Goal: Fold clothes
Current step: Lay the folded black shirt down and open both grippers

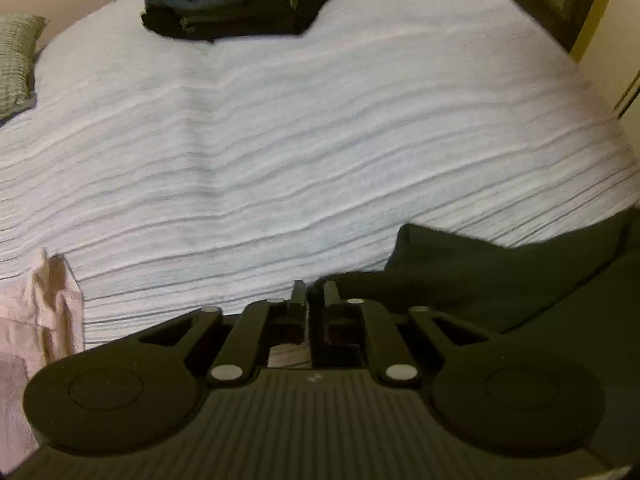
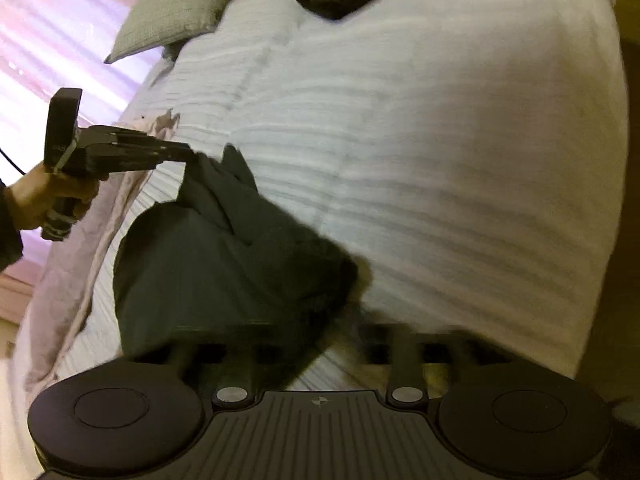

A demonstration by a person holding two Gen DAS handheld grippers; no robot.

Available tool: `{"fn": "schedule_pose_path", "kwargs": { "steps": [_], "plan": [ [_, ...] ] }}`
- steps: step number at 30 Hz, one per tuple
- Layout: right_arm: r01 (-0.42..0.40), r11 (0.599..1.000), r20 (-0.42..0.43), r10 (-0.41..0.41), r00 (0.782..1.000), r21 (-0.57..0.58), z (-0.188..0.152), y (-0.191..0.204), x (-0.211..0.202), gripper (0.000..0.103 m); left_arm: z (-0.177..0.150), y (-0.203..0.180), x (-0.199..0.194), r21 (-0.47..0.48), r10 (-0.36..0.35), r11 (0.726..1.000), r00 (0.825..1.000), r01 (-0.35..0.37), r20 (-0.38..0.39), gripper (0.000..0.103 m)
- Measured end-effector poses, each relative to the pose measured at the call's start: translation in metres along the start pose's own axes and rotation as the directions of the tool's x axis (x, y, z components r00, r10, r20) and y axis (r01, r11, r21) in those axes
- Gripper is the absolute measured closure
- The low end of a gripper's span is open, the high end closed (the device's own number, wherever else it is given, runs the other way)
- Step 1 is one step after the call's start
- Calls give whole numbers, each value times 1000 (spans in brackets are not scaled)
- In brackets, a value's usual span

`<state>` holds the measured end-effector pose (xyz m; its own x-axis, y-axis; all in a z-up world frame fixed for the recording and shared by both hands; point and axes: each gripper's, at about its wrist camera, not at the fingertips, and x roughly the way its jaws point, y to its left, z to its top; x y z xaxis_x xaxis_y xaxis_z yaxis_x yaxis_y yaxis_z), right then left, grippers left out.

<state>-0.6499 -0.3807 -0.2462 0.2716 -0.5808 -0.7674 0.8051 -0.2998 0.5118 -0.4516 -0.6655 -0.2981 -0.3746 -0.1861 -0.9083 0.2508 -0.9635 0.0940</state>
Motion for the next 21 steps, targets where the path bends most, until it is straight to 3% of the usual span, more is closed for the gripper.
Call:
{"fn": "schedule_pose_path", "kwargs": {
  "steps": [6,7,8,9,11,14,18,21],
  "plan": [
    [-28,999,65,26,998,23,11,7,9,45,-11,11,-38,-26,75,997,996,-74,43,89],
    [-16,999,68,13,998,44,13,5,15,50,-15,10,-42,-39,67,997,997,-65,45,89],
    [3,998,69,-7,998,59,14,3,21,69,-19,8,-46,-52,58,997,997,-55,47,89],
    [38,998,67,-42,997,59,15,0,26,72,-22,5,-45,-64,43,997,998,-41,42,89],
    [108,994,68,-110,992,29,15,-5,34,72,-28,-6,-36,-69,10,998,999,-8,30,89],
    [139,985,84,-130,988,-103,11,-2,39,72,-28,-26,-8,-6,-28,1000,999,28,16,88],
    [140,980,96,-127,987,-140,6,-4,40,72,-30,-34,28,18,14,1000,1000,-14,-4,88],
    [182,971,113,-166,980,-154,5,7,31,71,-35,-26,23,-18,49,999,999,-49,-4,86]
  ]
}}
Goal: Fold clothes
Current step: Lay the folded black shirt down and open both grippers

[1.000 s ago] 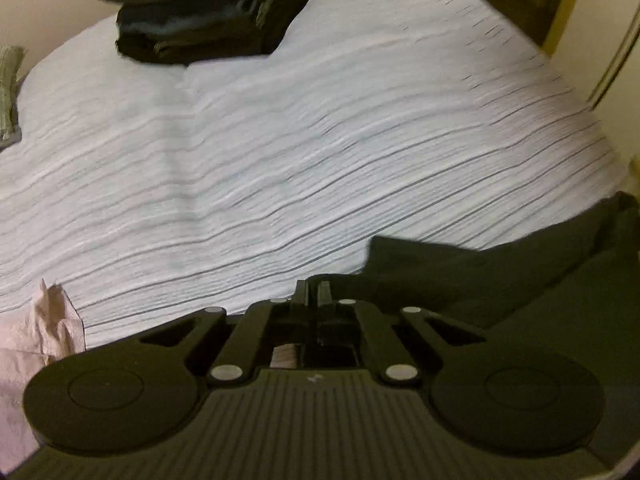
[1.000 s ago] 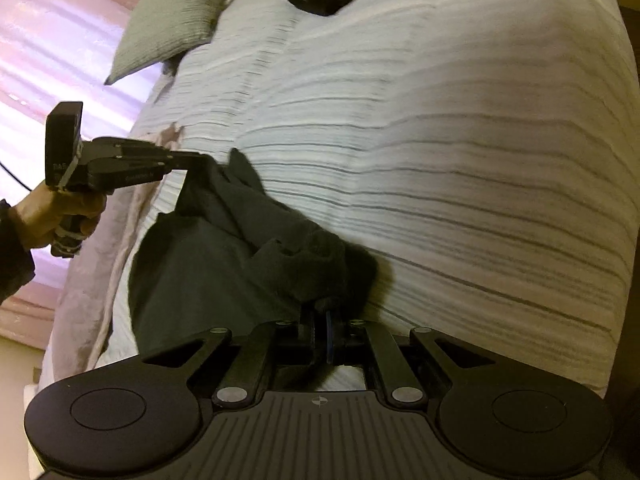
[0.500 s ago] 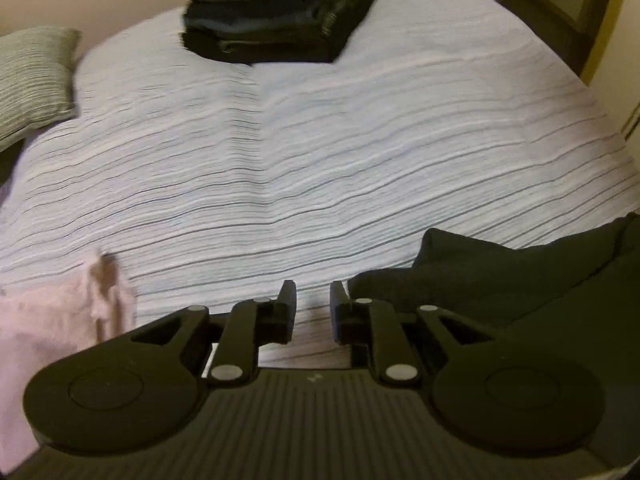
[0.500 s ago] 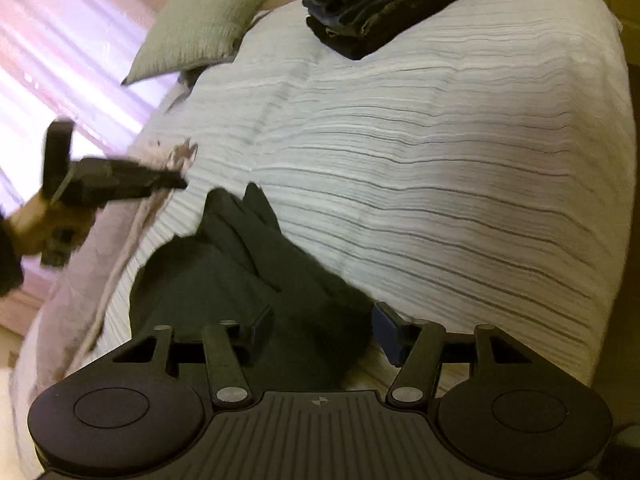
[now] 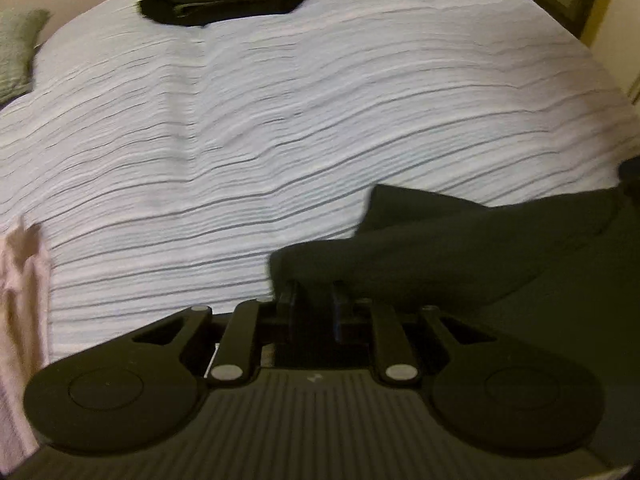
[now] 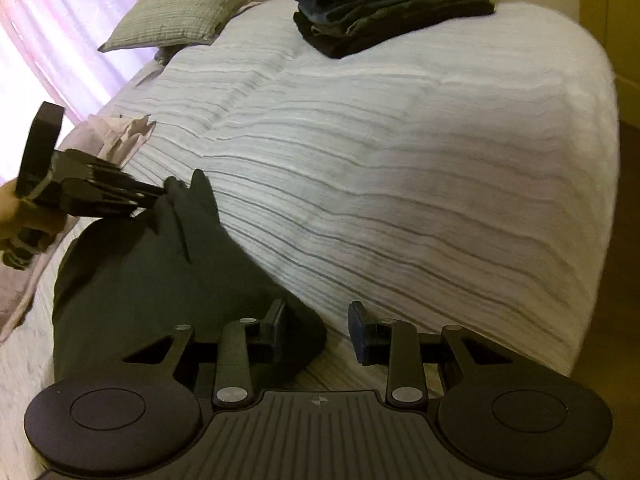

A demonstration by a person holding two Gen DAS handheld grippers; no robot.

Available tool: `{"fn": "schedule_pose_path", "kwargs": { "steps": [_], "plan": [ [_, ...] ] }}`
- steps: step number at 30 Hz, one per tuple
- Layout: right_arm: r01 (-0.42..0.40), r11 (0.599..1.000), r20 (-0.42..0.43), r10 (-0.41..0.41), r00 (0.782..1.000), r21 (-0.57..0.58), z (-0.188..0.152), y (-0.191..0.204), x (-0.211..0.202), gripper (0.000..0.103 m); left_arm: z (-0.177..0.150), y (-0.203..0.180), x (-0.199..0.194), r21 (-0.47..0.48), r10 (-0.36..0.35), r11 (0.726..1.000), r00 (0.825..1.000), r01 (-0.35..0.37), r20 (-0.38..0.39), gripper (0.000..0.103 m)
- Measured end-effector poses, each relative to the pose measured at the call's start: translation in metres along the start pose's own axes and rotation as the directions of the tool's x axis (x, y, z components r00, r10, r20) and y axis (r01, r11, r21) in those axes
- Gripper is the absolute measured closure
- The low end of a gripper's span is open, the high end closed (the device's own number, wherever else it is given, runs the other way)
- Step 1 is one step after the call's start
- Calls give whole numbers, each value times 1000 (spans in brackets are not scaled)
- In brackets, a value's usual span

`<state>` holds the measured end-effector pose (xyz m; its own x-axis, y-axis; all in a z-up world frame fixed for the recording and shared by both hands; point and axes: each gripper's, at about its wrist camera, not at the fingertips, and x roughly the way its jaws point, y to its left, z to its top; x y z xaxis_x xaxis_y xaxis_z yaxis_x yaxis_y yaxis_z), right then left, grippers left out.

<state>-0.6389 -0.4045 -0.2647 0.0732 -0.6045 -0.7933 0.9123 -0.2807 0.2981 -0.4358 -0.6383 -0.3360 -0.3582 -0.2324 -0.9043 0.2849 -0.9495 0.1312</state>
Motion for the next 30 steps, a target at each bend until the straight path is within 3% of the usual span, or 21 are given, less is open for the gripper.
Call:
{"fn": "schedule_pose_path", "kwargs": {
  "steps": [3,6,9,12,17,18,20,26,27,28,29,30],
  "plan": [
    [-1,999,24,2,1000,-52,4,18,-18,71,-9,14,-25,-36,55,998,998,-56,-12,86],
    [-75,989,40,81,996,-131,4,45,-31,71,-29,27,-68,-82,81,993,997,-81,-3,86],
    [-176,967,11,181,983,-185,-3,70,-25,71,-56,23,-100,-109,59,992,998,-60,-10,86],
    [-250,941,-52,245,968,-229,-12,91,0,71,-76,12,-104,-136,9,991,1000,-12,-25,86],
    [-202,952,-87,187,979,-231,-19,70,36,72,-87,6,-71,-147,0,989,999,-7,-44,86],
    [-207,950,-84,192,978,-235,-20,64,38,72,-88,10,-65,-159,19,987,999,-26,-46,79],
    [-215,938,-81,200,976,-271,-20,58,38,72,-86,22,-54,-181,22,983,999,-30,-45,72],
    [-133,945,-106,106,989,-299,-22,72,16,71,-83,27,-65,-155,25,987,999,-32,-43,72],
    [-124,939,-113,92,989,-322,-24,81,8,69,-85,27,-72,-152,35,988,999,-41,-37,72],
    [-125,925,-120,87,989,-358,-26,90,0,57,-86,26,-80,-149,45,988,998,-49,-31,72],
    [-150,895,-125,107,986,-420,-31,103,-8,46,-88,24,-89,-134,62,989,998,-65,-27,73],
    [-191,854,-137,142,980,-485,-39,118,-15,42,-91,21,-99,-119,79,990,997,-81,-22,74]
  ]
}}
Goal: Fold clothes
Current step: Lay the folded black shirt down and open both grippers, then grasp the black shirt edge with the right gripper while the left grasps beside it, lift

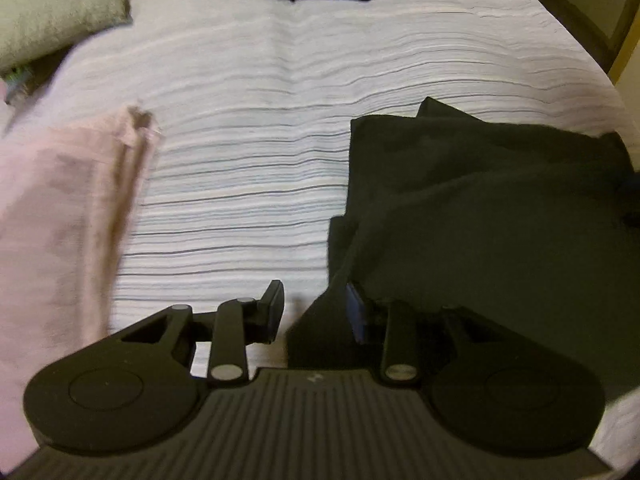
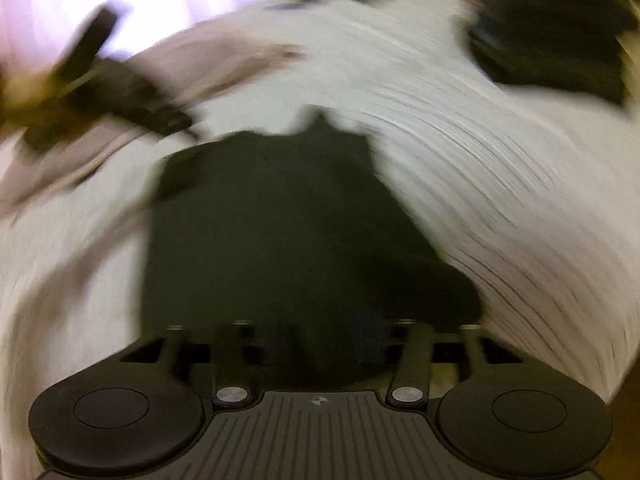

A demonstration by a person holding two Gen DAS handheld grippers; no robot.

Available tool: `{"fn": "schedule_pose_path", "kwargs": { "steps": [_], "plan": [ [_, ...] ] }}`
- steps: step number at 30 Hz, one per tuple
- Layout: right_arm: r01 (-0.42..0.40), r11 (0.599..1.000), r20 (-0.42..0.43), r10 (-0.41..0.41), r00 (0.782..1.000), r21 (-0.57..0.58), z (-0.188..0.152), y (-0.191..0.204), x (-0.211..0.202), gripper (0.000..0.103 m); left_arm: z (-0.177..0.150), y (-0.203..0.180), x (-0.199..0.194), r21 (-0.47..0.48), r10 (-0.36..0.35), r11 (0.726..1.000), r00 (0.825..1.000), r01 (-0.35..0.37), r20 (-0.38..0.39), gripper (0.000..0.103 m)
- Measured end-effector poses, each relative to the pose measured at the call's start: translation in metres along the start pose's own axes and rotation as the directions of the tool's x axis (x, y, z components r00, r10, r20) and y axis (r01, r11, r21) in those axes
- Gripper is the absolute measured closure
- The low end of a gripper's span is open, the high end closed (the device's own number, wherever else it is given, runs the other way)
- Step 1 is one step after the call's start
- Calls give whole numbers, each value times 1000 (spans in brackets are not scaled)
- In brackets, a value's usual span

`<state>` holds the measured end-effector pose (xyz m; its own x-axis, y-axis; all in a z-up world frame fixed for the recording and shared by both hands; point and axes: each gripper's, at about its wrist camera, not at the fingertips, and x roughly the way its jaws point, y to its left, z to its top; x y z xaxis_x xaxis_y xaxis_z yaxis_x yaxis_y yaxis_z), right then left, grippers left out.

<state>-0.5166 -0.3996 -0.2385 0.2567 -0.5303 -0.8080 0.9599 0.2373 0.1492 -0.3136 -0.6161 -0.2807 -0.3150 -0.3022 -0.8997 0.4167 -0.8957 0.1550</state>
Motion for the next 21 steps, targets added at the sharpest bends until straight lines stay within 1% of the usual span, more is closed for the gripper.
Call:
{"fn": "schedule_pose_path", "kwargs": {
  "steps": [1,3,4,6,7,8,9,10,11,12,13,14,16,17,18,21],
  "plan": [
    [-42,996,-4,42,999,-75,-1,19,-2,41,-5,-5,-11,31,8,999,1000,-8,14,75],
    [-116,970,-28,113,993,-212,-3,55,-3,41,-16,-14,-33,93,21,995,999,-25,44,73],
    [-124,957,-55,113,992,-261,-7,68,4,41,-23,-21,-42,128,24,991,998,-30,53,72],
    [-110,925,-114,73,991,-364,-16,93,27,41,-41,-38,-57,212,26,976,997,-40,70,65],
    [-95,908,-140,41,989,-408,-22,104,39,41,-51,-47,-59,251,29,967,997,-46,73,63],
    [-62,886,-157,-13,987,-459,-28,113,52,41,-61,-56,-61,290,32,956,997,-53,76,60],
    [-21,848,-161,-76,984,-530,-35,120,62,41,-70,-66,-63,329,35,943,996,-59,80,56],
    [16,802,-159,-138,978,-597,-41,128,73,41,-80,-75,-65,367,37,928,996,-65,83,55],
    [43,767,-152,-181,972,-641,-46,132,79,41,-90,-86,-63,406,49,910,995,-82,91,50],
    [57,756,-142,-195,970,-652,-48,133,79,41,-99,-95,-61,446,53,890,993,-93,101,45],
    [68,757,-139,-206,969,-650,-48,131,78,51,-106,-104,-59,490,55,865,992,-106,117,42],
    [71,770,-144,-208,967,-634,-46,127,74,69,-114,-113,-56,533,56,838,990,-119,133,38],
    [59,791,-148,-186,971,-609,-35,117,58,79,-124,-126,-50,614,64,775,985,-150,160,38],
    [50,803,-149,-171,974,-593,-29,112,49,82,-127,-132,-46,653,80,735,980,-182,182,38],
    [42,812,-146,-156,977,-583,-22,108,39,83,-128,-135,-42,677,98,705,974,-213,204,38],
    [27,821,-137,-127,982,-571,-5,94,8,85,-122,-138,-32,709,132,652,961,-269,243,38]
  ]
}}
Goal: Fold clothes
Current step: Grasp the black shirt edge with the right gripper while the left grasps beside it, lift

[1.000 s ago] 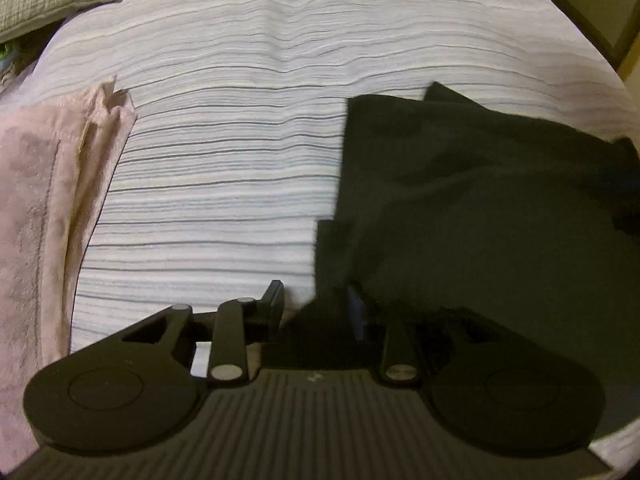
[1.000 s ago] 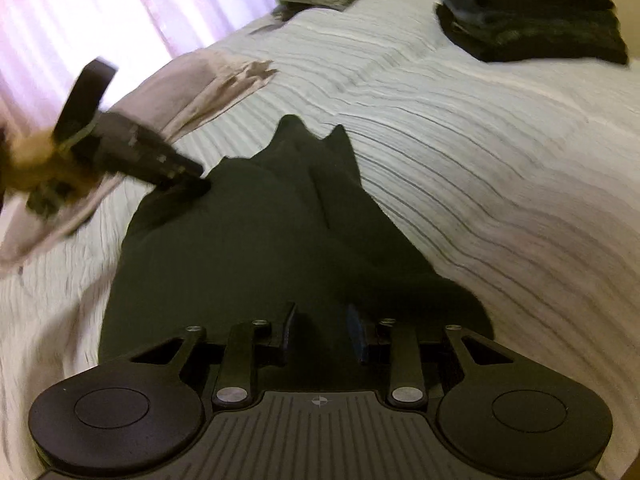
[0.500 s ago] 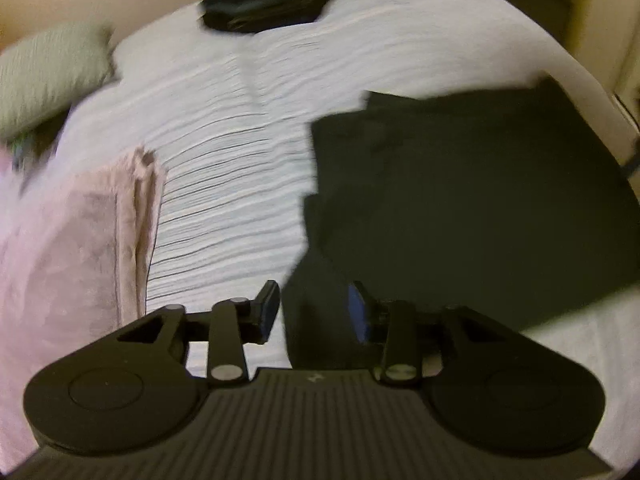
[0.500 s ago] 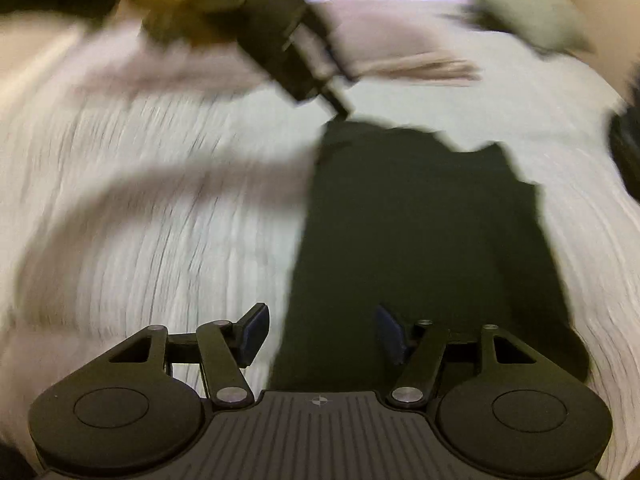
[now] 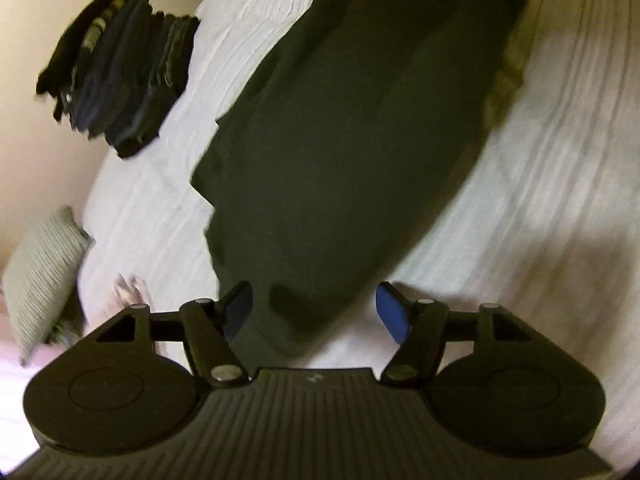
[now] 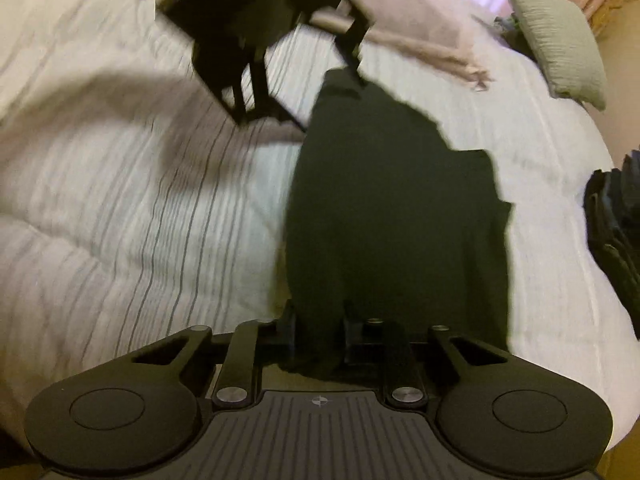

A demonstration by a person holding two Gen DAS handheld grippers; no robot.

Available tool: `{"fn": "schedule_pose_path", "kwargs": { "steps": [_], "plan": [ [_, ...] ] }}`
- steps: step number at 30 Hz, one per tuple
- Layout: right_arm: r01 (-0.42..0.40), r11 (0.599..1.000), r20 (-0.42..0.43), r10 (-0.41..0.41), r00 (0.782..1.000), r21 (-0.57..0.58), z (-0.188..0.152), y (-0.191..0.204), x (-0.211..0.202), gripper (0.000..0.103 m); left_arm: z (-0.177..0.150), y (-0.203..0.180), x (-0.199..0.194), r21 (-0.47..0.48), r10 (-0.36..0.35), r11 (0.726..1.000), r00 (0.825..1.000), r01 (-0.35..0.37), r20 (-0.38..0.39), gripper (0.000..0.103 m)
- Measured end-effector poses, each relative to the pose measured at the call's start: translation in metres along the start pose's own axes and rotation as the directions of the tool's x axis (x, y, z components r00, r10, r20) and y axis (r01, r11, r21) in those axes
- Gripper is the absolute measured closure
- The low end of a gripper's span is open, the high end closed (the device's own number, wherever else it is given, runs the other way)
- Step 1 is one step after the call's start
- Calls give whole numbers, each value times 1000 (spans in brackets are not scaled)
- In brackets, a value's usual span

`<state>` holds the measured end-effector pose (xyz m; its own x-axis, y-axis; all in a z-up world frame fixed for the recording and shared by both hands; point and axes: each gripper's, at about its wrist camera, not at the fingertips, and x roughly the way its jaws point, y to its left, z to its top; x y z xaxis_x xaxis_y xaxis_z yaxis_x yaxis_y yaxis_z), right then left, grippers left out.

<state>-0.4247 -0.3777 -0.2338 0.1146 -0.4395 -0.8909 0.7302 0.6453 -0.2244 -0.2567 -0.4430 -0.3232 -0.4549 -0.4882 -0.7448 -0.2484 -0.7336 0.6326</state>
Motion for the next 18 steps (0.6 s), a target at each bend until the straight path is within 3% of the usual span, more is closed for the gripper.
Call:
{"fn": "schedule_pose_path", "kwargs": {
  "steps": [1,6,8,10,12,13,14,16,18],
  "plan": [
    [4,1000,4,-4,1000,-9,-2,-5,-11,85,1,0,4,20,15,1000,1000,-15,-1,39],
    [51,997,5,-51,999,-56,-30,-17,-49,84,19,0,0,67,-15,998,1000,14,6,75],
    [59,996,-10,-59,998,-60,-42,-13,-50,84,26,0,-10,49,-36,998,999,35,10,83],
    [66,997,-28,-67,997,-48,-49,-3,-46,78,33,2,-18,-1,-73,997,997,73,-5,86],
    [94,995,-32,-95,995,-22,-51,13,-41,59,37,10,-26,-90,-123,989,992,121,-21,87],
    [110,994,-22,-110,994,-12,-50,20,-40,44,38,16,-29,-150,-153,978,988,147,-26,87],
    [125,992,-12,-125,992,-4,-50,27,-39,39,37,24,-32,-205,-176,964,984,167,-25,87],
    [154,988,-5,-154,988,10,-47,39,-31,39,35,42,-34,-305,-211,932,977,195,-17,87],
    [183,983,-7,-183,983,-11,-44,48,-20,39,39,52,-35,-325,-228,922,973,210,-20,87]
  ]
}}
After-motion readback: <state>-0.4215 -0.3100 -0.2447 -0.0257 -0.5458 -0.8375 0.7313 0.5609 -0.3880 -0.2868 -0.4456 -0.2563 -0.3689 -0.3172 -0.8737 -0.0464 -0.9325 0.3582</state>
